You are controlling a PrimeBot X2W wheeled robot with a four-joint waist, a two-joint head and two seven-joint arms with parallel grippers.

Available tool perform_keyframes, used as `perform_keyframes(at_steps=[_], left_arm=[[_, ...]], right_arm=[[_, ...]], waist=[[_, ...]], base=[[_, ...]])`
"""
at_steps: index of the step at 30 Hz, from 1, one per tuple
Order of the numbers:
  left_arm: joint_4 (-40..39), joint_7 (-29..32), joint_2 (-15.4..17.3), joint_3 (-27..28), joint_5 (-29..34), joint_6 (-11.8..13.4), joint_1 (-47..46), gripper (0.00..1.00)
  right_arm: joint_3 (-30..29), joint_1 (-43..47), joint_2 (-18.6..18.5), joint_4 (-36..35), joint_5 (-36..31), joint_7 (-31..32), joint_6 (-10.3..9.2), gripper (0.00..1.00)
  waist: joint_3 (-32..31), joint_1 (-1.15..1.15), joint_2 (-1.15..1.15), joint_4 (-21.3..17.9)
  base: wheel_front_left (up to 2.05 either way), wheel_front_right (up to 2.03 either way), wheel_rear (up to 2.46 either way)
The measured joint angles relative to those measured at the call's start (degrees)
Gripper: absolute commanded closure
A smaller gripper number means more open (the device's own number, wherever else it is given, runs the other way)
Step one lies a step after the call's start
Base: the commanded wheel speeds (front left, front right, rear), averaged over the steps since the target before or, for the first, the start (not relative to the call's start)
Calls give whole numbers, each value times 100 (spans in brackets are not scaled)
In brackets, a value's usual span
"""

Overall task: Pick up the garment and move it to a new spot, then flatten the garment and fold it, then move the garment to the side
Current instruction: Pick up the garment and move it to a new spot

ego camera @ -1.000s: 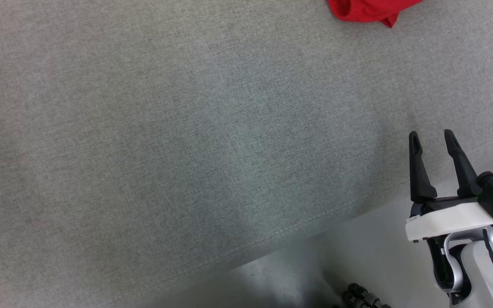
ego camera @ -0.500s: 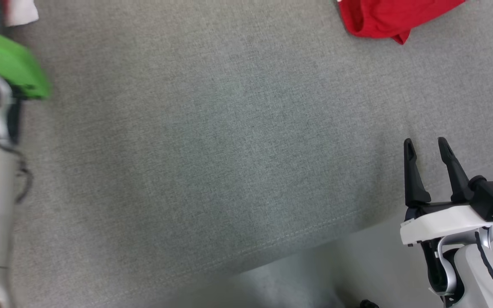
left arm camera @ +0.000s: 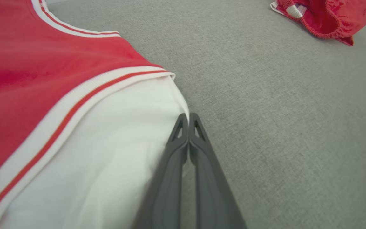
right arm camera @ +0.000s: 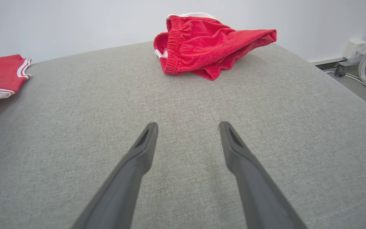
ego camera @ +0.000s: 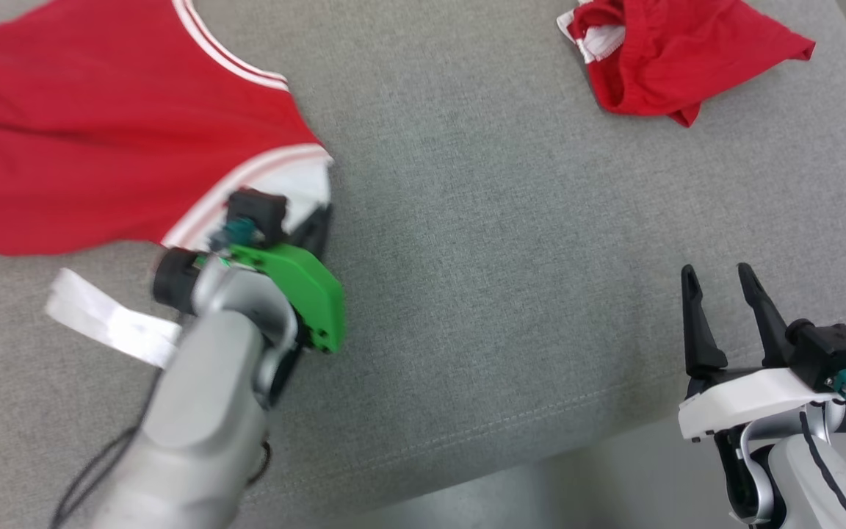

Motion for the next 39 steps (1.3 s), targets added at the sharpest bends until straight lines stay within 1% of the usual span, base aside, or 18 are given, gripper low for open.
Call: perform_keyframes(at_steps=[2,4,9,15,19,23,25,29,33,34,36,39], left_arm=[[-48,-9,-103,-175,9,-3,154,100],[-114,-40,-120,-328,8,-48,289,100],[-350,-107,-15,-739,-44,-68,599,100],[-865,-65,19,-1452,-270,-109,893,100],[-1371,-38,109,-2094,-836,-143,1157,100],[-1702,42,140,-2582,-998,-144,1252,100],[-1912,62,141,-2793,-1288,-144,1314,100],[-2169,130,145,-3217,-1519,-144,1399,100],[-2198,126,147,-3211,-1507,-132,1391,100],[-2184,123,146,-3192,-1484,-85,1377,100],[-2143,80,146,-3145,-1461,9,1328,100],[-2117,47,147,-3052,-1428,94,1185,100]], right_arm=[[30,30,1,20,0,14,1,0],[65,62,2,43,0,24,10,0],[112,73,27,109,2,40,51,0],[104,79,142,136,157,42,62,0],[260,77,232,201,269,103,214,0],[385,64,249,335,277,194,356,0],[448,43,255,390,278,233,412,0],[498,-107,257,446,278,314,479,0],[558,-308,336,441,320,434,567,0],[582,-333,376,439,370,475,608,0],[622,-343,488,448,582,565,679,0],[705,-343,675,509,973,755,835,0]], waist=[[-100,0,0,26],[-194,0,0,42],[-385,0,0,15],[-477,0,0,-158],[-498,0,0,-271],[-534,0,0,-342],[-548,0,0,-334],[-567,0,0,-239],[-525,0,0,-67],[-506,0,0,-30],[-464,0,0,44],[-399,0,0,156]], base=[[0,0,0],[0,0,0],[0,0,0],[0,0,0],[0,0,0],[0,0,0],[0,0,0],[0,0,0],[0,0,0],[0,0,0],[0,0,0],[0,0,0]])
